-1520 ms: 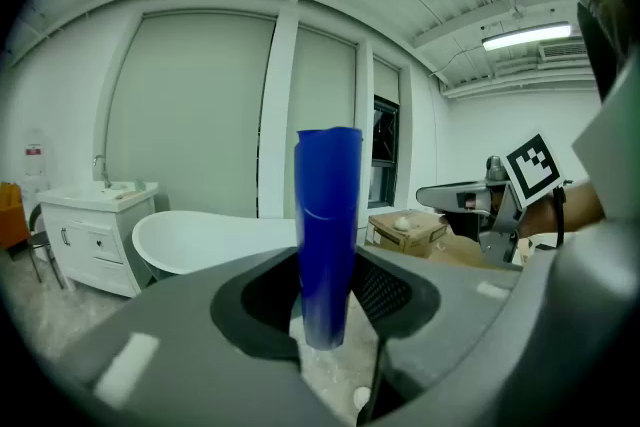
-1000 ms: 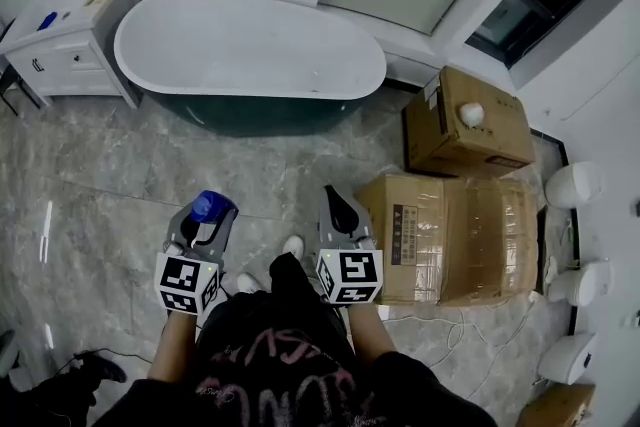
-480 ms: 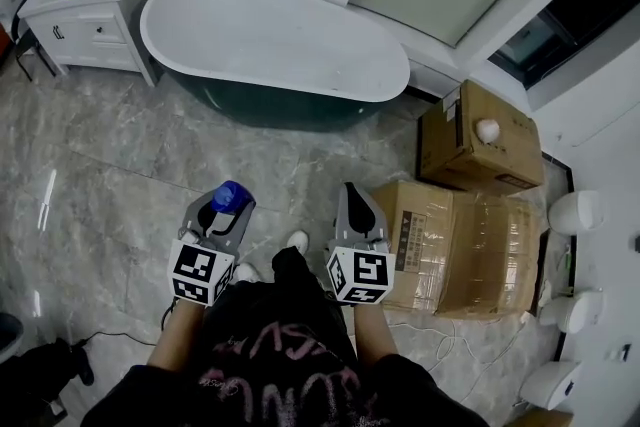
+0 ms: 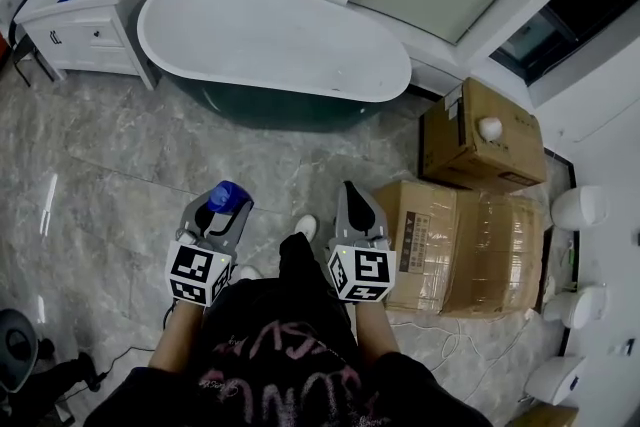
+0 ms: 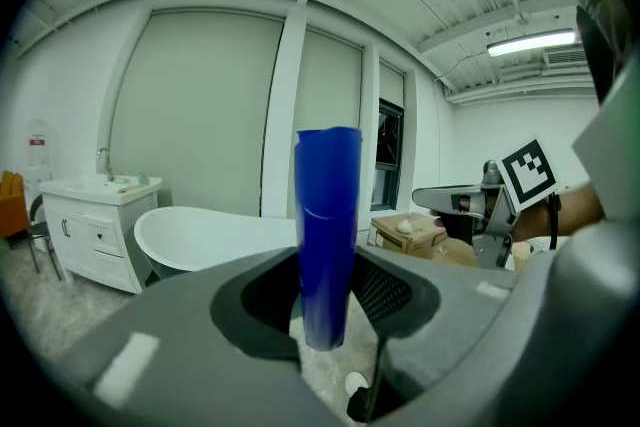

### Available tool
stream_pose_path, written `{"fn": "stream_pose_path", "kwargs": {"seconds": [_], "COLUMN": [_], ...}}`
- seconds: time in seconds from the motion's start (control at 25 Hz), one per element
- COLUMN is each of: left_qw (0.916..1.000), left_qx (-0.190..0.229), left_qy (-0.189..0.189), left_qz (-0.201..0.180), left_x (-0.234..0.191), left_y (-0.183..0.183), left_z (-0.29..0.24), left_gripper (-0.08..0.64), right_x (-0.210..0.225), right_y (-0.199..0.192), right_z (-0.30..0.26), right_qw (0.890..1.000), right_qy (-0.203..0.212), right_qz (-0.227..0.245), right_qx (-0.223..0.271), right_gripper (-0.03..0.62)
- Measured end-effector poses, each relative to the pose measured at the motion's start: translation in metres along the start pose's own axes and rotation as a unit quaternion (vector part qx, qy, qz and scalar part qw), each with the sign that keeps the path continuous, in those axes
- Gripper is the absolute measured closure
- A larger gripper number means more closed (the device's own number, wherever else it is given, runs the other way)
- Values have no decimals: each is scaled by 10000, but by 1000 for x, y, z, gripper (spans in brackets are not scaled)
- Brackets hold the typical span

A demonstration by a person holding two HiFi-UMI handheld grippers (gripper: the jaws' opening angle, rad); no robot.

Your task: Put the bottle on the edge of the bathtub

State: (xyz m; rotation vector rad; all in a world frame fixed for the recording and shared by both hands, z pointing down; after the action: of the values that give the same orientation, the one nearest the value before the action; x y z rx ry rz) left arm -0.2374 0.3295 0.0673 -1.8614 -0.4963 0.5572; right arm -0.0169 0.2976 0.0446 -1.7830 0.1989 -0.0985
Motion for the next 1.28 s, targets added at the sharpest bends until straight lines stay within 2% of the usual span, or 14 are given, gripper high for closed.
{"fn": "stream_pose_path", "kwargs": {"seconds": [0.32, 0.6, 0.76, 0.88, 1.08, 1.28], "left_qw": [9997, 9984, 9979, 9973, 9978, 9974], "left_qx": [-178, -396, -386, -445, -493, -688], "left_qy": [-176, -377, -461, -481, -395, -179], "left_qz": [-63, -119, -235, -344, -194, -119], "left_x": [-21, -33, -32, -30, -31, -37], "left_y": [3, 22, 39, 45, 49, 49], "left_z": [-49, -134, -189, -225, -273, -293], "left_gripper": [390, 390, 390, 390, 390, 390], "right_x": [19, 81, 124, 145, 169, 178], "right_y": [-13, -19, -24, -27, -31, -43], "right_z": [-42, -105, -146, -174, -219, -249], "right_qw": [9998, 9983, 9973, 9970, 9966, 9942], "right_qy": [-148, -385, -407, -222, 70, 398], "right_qz": [-96, -286, -397, -482, -437, -508], "right_qx": [-117, -341, -461, -558, -689, -858], "right_gripper": [566, 566, 566, 566, 566, 566]}}
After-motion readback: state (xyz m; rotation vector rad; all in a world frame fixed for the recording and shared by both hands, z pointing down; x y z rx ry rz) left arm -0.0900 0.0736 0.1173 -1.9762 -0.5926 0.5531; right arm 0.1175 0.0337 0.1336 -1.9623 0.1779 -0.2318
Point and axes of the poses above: the fingertips, and each gripper's own axes: z backward along the fingers, x to its right, y out of its top, the point moved 4 cm from there along z, backward along the fingers, and after that the axes turned 8 degrees about -y, right-handed, at the moved point
